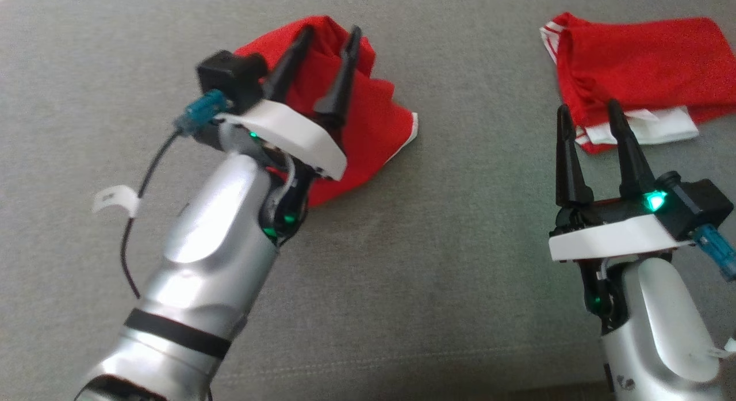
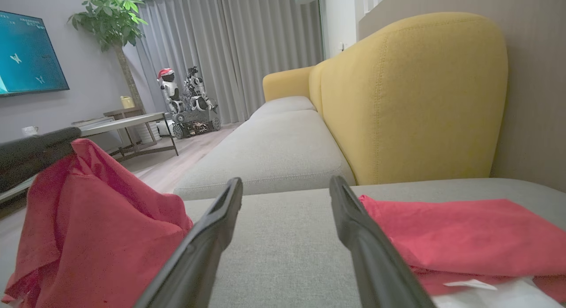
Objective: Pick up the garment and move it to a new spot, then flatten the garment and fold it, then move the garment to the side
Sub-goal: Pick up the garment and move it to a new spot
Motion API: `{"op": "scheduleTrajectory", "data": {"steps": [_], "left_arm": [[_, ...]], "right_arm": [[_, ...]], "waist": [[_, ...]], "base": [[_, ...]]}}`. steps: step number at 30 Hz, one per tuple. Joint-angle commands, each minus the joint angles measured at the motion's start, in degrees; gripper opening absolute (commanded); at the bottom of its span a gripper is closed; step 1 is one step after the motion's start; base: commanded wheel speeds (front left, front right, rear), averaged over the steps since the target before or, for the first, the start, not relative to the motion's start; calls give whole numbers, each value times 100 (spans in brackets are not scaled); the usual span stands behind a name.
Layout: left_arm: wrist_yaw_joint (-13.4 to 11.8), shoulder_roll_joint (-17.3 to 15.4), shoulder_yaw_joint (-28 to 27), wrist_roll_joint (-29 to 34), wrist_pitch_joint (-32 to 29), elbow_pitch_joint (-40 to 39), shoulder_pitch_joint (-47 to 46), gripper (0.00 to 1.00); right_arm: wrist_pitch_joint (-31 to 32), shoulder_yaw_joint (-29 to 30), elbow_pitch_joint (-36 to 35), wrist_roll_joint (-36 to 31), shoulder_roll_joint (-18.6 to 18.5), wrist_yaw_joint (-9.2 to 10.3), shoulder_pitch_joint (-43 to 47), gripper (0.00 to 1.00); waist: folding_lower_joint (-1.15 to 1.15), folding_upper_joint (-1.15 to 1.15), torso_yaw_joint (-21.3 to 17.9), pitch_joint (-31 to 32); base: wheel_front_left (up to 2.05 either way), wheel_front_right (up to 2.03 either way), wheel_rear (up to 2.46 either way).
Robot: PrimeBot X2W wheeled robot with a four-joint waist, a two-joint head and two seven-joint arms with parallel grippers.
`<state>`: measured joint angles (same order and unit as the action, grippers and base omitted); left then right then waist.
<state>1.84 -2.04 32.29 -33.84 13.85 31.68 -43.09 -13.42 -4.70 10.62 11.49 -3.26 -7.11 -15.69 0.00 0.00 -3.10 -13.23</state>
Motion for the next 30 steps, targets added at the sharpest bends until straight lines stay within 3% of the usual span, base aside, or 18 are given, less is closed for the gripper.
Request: {"op": "scheduleTrajectory", "data": {"steps": [1,10,16,25,30], "left_arm": [[-31,-146,-213,-27,85,-204,-231,100],[-39,-719,-932,-9,113,-571,320,100],[17,-949,-1018,18,114,-780,798,100],[-148,-1059,-1425,252,114,-1459,1697,100],[-111,-774,-1854,401,114,-1786,2418,100]], "right_arm": [[-67,-100,-166,-40,38,-37,-36,100],[-36,65,-19,-138,38,-37,200,100],[20,96,-17,-158,38,-37,324,100],[132,-13,-38,-99,38,-37,382,100],[291,73,46,-86,38,-37,427,100]], "waist": [[0,0,155,148],[0,0,807,668],[0,0,1084,792],[0,0,1170,789],[0,0,1264,749]], "base": [[0,0,0],[0,0,0],[0,0,0],[0,0,0],[0,0,0]]}}
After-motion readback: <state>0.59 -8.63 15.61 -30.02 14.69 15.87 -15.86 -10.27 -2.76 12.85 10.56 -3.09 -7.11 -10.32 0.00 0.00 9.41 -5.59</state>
